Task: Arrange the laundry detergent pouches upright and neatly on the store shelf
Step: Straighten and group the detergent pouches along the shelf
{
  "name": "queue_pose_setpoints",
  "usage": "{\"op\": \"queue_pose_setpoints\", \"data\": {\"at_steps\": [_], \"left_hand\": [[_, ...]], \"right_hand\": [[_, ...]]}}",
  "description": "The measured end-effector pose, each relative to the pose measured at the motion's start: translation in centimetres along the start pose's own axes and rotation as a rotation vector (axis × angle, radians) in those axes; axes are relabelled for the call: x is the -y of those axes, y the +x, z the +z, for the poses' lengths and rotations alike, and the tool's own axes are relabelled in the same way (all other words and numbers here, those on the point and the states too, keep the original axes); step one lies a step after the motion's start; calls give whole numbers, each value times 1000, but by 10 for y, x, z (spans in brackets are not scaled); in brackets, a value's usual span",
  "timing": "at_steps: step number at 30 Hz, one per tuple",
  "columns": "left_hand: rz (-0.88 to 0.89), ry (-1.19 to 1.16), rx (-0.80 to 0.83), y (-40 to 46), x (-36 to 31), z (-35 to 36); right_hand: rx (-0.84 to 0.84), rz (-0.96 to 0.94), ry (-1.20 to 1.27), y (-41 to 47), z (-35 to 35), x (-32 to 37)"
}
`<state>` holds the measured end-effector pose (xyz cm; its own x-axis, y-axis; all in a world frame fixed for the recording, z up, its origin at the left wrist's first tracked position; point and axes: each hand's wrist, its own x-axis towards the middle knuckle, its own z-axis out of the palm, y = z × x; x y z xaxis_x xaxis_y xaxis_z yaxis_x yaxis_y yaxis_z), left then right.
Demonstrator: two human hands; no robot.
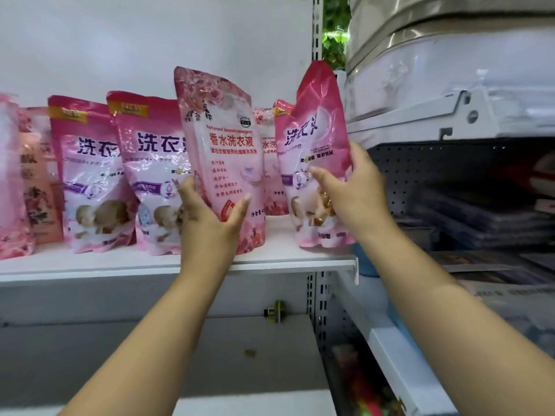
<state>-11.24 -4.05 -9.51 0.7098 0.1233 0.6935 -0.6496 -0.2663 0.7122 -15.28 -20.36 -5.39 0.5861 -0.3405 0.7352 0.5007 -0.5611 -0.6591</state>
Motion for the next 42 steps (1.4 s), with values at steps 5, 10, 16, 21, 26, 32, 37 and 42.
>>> {"op": "queue_pose_setpoints", "data": {"at_steps": [5,10,16,21,26,32,37,42], "left_hand": [[-92,-170,187,3,-7,-8],[-11,-176,144,-15,-17,-34],[-277,-510,316,-18,-27,-44],[-170,-540,-66,-6,-8,-67],[41,-392,-295,16,11,-93],[79,-341,-292,17,35,-85],[146,-304,-316,14,40,-80],[151,-293,-345,15,47,-78]], "right_hand": [[-32,-73,195,-27,-5,23],[46,23,420,-36,0,32],[205,173,611,-38,40,41],[374,238,429,-16,50,37],[437,408,253,17,50,7],[694,529,211,22,74,-6],[507,506,150,39,60,-28],[284,555,116,61,52,-47]]}}
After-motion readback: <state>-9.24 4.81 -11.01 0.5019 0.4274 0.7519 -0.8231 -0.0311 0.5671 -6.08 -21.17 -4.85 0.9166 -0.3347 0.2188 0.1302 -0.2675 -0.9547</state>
